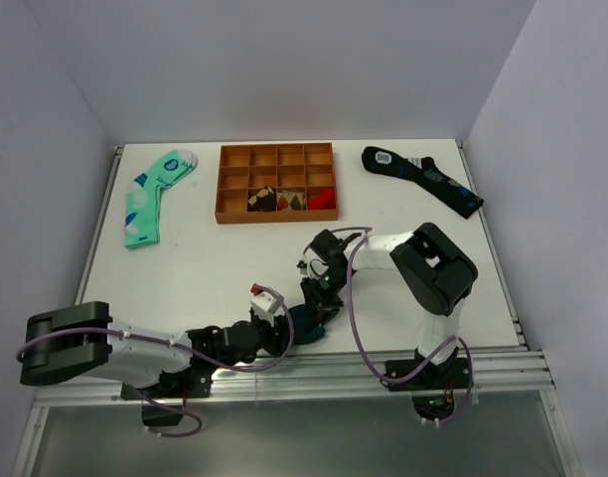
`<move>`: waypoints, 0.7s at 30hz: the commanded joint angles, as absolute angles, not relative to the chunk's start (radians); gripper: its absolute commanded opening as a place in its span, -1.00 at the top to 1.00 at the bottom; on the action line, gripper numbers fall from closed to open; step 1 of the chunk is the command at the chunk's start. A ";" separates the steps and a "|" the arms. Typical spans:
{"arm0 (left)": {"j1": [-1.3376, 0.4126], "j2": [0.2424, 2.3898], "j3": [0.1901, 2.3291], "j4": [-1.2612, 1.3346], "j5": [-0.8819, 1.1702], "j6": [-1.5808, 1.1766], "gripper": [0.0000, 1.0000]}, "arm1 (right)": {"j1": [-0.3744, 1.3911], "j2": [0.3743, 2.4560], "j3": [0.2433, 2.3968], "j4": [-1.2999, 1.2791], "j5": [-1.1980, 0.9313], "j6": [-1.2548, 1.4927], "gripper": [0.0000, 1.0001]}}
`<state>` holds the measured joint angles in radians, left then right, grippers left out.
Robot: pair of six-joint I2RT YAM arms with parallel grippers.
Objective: Roll the socks
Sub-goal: Roll the sock at the center of the board.
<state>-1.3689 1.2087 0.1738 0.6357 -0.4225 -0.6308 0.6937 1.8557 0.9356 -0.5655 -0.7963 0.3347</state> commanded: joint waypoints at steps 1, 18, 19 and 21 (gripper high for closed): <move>-1.408 1.224 0.221 0.658 -0.432 -0.611 -0.05 | 0.690 1.901 0.933 -0.612 -0.595 0.272 0.73; -1.437 1.252 0.255 0.591 -0.508 -0.624 -0.04 | 0.690 1.893 0.939 -0.637 -0.580 0.268 0.74; -1.437 1.258 0.256 0.595 -0.502 -0.623 -0.04 | 0.690 1.891 0.940 -0.637 -0.581 0.268 0.74; -1.439 1.276 0.261 0.604 -0.488 -0.624 -0.03 | 0.690 1.888 0.942 -0.638 -0.580 0.268 0.74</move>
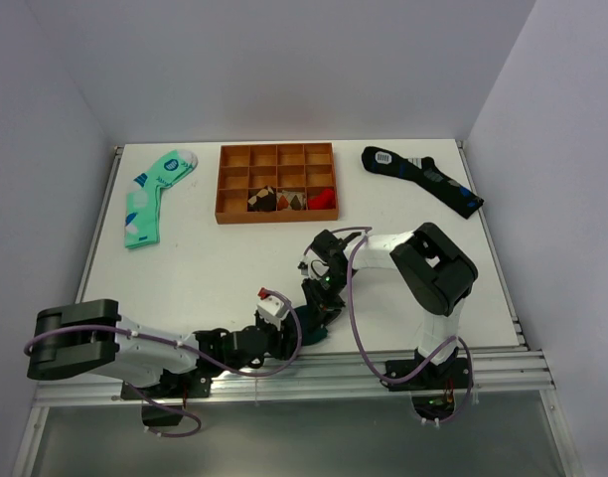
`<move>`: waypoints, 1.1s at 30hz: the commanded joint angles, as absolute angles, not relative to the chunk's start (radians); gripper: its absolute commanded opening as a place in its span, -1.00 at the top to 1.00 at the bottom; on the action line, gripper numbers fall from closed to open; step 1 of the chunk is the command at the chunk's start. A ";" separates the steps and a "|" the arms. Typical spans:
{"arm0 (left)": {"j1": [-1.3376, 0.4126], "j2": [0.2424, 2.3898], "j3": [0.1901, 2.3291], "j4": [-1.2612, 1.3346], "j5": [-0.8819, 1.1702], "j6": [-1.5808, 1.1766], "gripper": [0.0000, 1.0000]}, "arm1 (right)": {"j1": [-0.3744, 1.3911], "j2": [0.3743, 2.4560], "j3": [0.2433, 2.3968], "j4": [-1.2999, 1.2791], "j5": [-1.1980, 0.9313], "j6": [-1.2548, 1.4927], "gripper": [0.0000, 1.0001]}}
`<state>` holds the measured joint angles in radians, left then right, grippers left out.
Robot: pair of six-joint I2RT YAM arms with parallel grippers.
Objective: Roll the socks
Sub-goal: Roll the sock at the center of the board.
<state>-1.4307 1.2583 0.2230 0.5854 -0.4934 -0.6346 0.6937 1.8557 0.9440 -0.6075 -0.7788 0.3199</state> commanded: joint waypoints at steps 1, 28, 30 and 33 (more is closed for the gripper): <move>-1.439 1.282 0.262 0.603 -0.486 -0.626 -0.03 | 0.690 1.888 0.940 -0.641 -0.580 0.268 0.74; -1.401 1.396 0.267 0.609 -0.390 -0.699 0.82 | 0.690 1.870 0.907 -0.597 -0.566 0.279 0.69; -1.378 1.407 0.262 0.611 -0.355 -0.713 0.96 | 0.690 1.856 0.900 -0.571 -0.565 0.291 0.63; -1.350 1.431 0.271 0.591 -0.316 -0.729 0.99 | 0.690 1.826 0.881 -0.534 -0.552 0.310 0.52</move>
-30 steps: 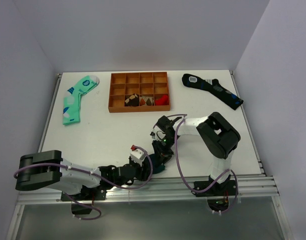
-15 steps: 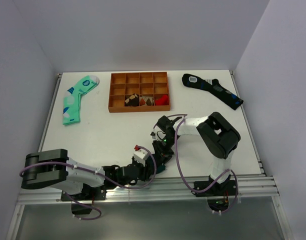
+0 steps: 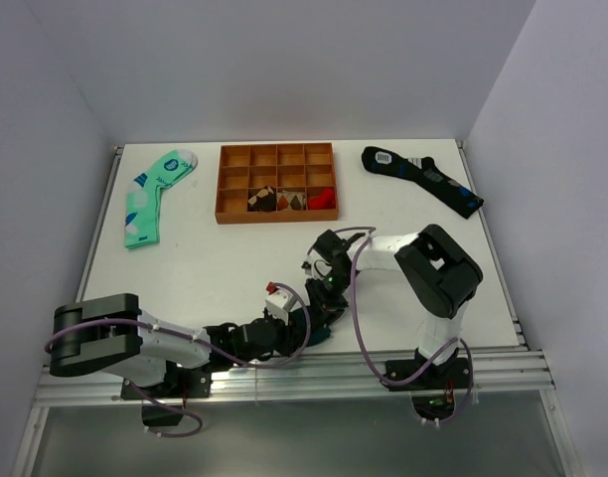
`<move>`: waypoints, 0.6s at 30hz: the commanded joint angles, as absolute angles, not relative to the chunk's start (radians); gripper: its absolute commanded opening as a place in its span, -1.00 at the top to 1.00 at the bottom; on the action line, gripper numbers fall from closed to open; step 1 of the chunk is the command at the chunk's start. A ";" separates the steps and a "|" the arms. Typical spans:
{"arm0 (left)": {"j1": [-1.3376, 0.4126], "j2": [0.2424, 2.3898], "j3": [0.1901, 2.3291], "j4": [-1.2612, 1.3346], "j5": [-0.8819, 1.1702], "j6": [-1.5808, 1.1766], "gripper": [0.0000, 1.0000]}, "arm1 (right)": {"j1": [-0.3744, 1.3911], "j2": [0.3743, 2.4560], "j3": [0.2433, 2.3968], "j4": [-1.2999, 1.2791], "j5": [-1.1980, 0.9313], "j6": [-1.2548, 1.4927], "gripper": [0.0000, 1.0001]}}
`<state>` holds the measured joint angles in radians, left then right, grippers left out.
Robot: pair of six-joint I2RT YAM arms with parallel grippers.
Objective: Roll the socks
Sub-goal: Roll the sock at the center of the board.
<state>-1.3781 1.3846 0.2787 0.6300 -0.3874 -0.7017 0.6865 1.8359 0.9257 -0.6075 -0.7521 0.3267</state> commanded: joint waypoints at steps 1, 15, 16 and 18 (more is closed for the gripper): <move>-1.345 1.440 0.282 0.580 -0.307 -0.735 0.99 | 0.692 1.815 0.876 -0.525 -0.552 0.314 0.49; -1.203 1.540 0.321 0.500 -0.135 -0.770 0.99 | 0.693 1.582 0.824 -0.416 -0.430 0.387 -0.09; -1.200 1.549 0.321 0.503 -0.127 -0.773 0.99 | 0.690 1.568 0.818 -0.397 -0.425 0.394 -0.10; -1.183 1.574 0.321 0.509 -0.098 -0.781 0.99 | 0.690 1.523 0.805 -0.384 -0.402 0.400 -0.10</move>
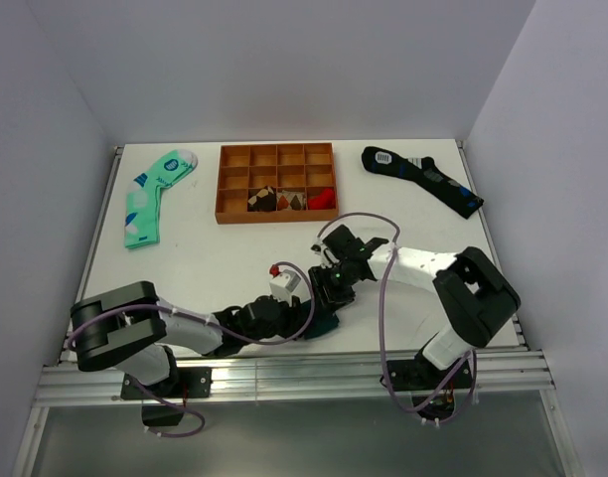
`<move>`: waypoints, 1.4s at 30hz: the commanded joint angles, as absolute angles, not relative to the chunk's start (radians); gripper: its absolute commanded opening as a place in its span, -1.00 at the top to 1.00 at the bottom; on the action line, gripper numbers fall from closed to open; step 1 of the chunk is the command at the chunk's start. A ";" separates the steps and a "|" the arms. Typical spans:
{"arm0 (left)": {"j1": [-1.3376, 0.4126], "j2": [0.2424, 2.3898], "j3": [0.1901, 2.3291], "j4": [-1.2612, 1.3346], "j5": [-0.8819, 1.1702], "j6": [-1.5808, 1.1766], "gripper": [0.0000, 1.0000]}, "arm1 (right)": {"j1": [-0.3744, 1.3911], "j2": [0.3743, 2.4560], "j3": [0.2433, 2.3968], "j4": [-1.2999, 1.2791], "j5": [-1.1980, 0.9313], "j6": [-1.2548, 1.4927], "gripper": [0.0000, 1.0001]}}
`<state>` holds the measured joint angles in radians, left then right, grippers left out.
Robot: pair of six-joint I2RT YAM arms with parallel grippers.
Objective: Roll the socks
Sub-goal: Roll the sock at the center of the board.
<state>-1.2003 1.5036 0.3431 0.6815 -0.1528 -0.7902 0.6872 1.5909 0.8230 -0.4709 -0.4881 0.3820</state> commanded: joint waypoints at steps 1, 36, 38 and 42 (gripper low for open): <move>-1.178 1.581 0.321 0.512 -0.091 -0.785 0.99 | 0.689 1.510 0.802 -0.373 -0.390 0.405 -0.10; -0.920 1.631 0.604 -0.052 0.239 -0.689 0.99 | 0.653 0.879 0.065 0.606 -0.267 0.594 -0.17; -0.910 1.643 0.626 -0.072 0.261 -0.670 0.99 | 0.660 0.871 0.032 0.661 -0.255 0.598 -0.17; -0.896 1.666 0.663 -0.130 0.290 -0.640 0.99 | 0.683 0.864 0.011 0.707 -0.239 0.577 -0.18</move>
